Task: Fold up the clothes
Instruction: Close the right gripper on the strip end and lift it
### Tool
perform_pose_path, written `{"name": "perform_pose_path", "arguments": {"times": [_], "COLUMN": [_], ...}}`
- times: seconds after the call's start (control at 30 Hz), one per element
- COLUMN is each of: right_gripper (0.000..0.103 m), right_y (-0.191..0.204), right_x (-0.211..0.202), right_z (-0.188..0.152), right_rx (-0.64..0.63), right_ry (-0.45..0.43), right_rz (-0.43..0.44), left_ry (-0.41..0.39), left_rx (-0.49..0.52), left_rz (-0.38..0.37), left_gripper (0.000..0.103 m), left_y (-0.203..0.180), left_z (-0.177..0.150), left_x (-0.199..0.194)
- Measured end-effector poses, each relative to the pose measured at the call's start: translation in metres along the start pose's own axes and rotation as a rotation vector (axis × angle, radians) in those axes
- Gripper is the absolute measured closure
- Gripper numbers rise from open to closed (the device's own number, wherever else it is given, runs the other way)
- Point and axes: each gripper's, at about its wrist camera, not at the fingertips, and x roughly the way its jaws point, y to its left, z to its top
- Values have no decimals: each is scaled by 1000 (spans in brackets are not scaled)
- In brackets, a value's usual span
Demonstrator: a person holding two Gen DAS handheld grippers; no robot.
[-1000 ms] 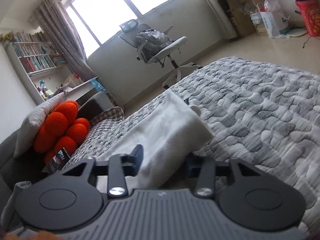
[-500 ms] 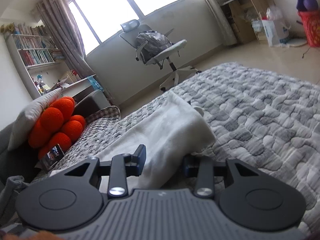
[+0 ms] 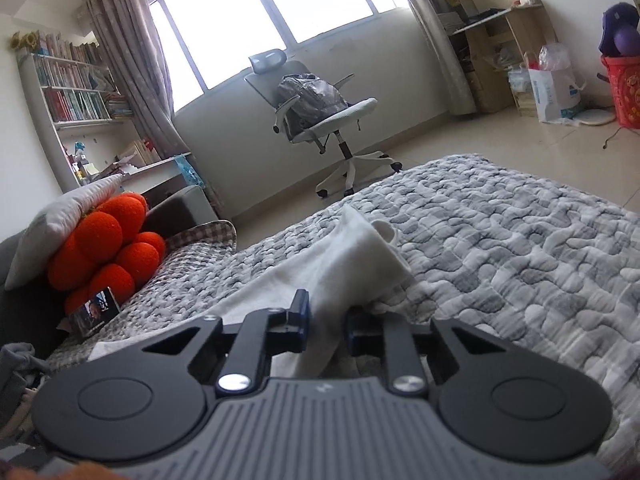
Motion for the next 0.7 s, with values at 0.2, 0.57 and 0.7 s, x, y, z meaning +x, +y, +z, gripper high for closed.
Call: {"name": "perform_pose_path", "arguments": {"times": [0.2,0.57,0.7], "right_gripper": [84,85,86], "right_y": [22,58,83], "right_x": [-7,-7,-10], "right_z": [-3,-7,-9], "right_rx": [-166,-347,-445], "right_ry": [-76,-154,-186], "right_rz": [-1,69,141], "left_ry": [-35,65,59], "left_rx": [-14,-157,-249], "left_rz": [-10,15,37], "left_gripper": [2,2,2], "left_y": [13,69,94], "left_z": [1,5,6], "left_x": [-13,-11,-20]}}
